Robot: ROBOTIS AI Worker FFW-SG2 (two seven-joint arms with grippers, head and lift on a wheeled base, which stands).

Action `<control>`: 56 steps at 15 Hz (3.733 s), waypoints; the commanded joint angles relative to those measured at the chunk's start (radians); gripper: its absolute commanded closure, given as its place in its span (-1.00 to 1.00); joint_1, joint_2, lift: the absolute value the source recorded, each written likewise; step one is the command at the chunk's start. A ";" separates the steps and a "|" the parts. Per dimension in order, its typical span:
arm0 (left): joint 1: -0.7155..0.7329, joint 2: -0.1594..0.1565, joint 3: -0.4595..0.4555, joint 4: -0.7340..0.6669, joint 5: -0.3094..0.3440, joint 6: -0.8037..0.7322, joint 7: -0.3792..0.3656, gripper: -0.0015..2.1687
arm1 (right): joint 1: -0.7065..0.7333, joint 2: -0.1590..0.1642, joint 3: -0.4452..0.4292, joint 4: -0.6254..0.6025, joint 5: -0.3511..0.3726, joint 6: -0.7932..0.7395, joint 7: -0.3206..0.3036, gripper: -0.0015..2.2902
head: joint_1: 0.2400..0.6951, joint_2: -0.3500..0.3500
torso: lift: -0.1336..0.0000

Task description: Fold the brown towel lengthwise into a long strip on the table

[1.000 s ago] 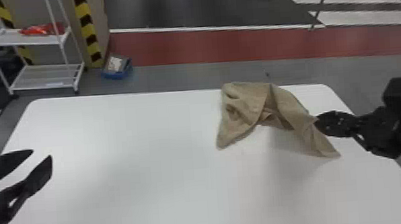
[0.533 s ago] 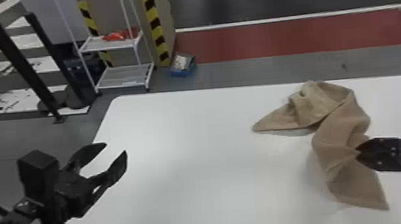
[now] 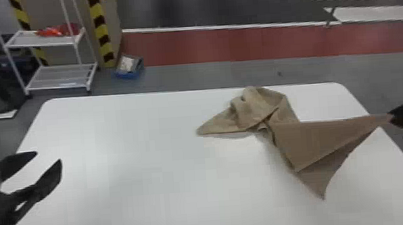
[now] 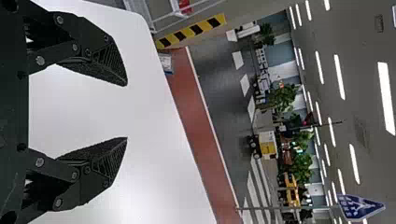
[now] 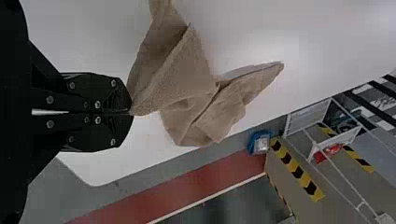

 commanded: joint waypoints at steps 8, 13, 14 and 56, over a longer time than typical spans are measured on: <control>-0.001 -0.001 -0.004 0.009 -0.003 0.000 -0.010 -0.49 | -0.146 -0.079 0.027 0.211 0.231 -0.082 0.005 0.67 | 1.00 -0.83 | -0.39; 0.010 0.001 0.002 0.012 -0.009 0.000 -0.012 -0.49 | -0.001 -0.052 0.052 0.178 0.340 -0.100 0.005 0.61 | 1.00 -0.74 | -0.39; 0.010 0.004 0.002 0.018 -0.009 0.000 -0.010 -0.49 | 0.018 -0.050 0.046 0.178 0.343 -0.094 0.005 0.52 | 1.00 -0.74 | -0.39; -0.093 0.057 -0.150 0.176 -0.010 -0.055 -0.006 -0.49 | -0.650 0.310 0.773 0.922 0.220 0.504 -0.606 0.79 | 1.00 -0.06 | -0.39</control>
